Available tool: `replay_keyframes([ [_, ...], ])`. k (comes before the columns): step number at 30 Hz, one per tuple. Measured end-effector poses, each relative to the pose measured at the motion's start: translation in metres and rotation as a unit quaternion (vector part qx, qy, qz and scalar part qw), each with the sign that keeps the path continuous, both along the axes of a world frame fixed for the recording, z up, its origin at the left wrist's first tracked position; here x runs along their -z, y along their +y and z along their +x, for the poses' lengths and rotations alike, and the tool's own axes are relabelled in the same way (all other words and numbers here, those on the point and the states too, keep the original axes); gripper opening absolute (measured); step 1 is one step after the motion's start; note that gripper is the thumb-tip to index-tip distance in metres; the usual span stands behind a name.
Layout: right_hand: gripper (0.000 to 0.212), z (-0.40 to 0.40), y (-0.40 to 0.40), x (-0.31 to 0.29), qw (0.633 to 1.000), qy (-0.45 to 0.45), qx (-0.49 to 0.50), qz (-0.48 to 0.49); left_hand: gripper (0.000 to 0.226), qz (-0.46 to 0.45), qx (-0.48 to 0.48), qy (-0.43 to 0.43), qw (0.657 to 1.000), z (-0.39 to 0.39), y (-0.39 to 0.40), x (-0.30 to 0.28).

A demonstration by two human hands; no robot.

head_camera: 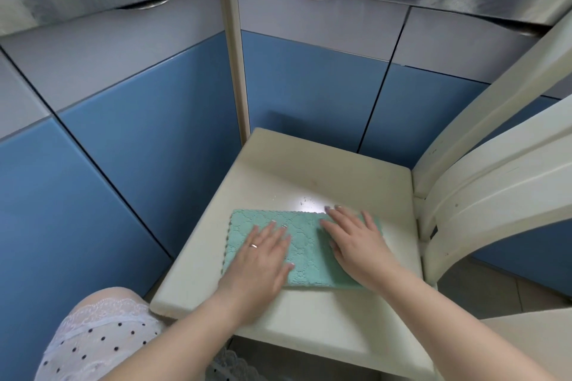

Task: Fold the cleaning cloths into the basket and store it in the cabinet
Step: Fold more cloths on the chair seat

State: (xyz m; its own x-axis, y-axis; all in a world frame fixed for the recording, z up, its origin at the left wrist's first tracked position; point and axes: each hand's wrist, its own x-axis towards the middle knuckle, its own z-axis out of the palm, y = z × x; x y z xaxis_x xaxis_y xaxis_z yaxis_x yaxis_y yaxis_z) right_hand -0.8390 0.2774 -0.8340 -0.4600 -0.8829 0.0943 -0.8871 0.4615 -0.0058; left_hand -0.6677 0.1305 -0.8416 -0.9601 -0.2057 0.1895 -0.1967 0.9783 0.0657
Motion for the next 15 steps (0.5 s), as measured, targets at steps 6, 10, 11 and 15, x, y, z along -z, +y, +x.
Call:
replay_keyframes([
  [6,0.076,0.008,-0.020,-0.008,0.992,-0.055,-0.070,0.088,0.041,-0.009,0.133,0.017,0.991,0.010,0.044,0.013],
  [10,0.089,0.008,-0.012,-0.005,0.990,-0.077,-0.020,0.118,0.040,-0.022,0.120,0.007,0.992,0.018,0.036,0.016],
  [11,0.082,0.007,-0.008,-0.004,0.991,-0.073,-0.011,0.113,0.039,-0.017,0.116,0.012,0.993,0.021,0.031,0.016],
  [15,0.044,0.010,0.009,0.003,0.998,0.003,-0.005,0.057,0.038,-0.027,0.105,0.019,0.994,0.035,0.011,0.017],
])
